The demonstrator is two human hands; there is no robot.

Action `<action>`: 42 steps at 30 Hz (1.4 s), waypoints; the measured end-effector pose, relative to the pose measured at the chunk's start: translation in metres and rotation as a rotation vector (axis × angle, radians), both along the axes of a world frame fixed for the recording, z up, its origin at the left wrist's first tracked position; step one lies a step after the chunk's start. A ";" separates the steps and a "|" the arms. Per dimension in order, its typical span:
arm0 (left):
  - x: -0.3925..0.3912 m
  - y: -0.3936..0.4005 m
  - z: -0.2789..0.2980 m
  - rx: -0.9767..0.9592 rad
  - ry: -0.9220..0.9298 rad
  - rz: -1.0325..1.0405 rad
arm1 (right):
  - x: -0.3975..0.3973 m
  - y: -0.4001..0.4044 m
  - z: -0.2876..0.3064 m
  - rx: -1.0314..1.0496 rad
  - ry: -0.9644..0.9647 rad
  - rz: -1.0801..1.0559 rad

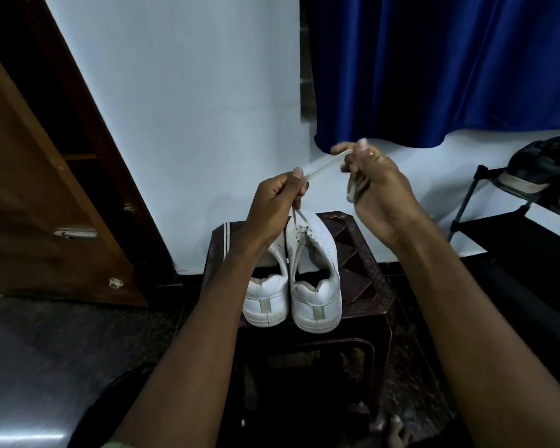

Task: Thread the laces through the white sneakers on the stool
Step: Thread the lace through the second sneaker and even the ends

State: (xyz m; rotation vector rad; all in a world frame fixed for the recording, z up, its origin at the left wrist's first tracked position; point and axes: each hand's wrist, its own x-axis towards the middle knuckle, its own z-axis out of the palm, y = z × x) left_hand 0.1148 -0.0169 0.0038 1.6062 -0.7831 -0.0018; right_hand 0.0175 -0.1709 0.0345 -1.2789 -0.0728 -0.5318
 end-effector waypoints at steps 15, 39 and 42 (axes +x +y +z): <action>0.001 -0.001 -0.031 0.587 -0.201 -0.152 | 0.007 -0.005 -0.018 -0.570 0.578 -0.245; 0.014 -0.012 -0.056 0.723 -0.275 0.121 | 0.013 0.025 -0.038 -0.386 0.551 0.059; 0.020 -0.007 -0.058 0.626 -0.285 0.076 | 0.013 0.017 -0.032 -0.416 0.547 -0.081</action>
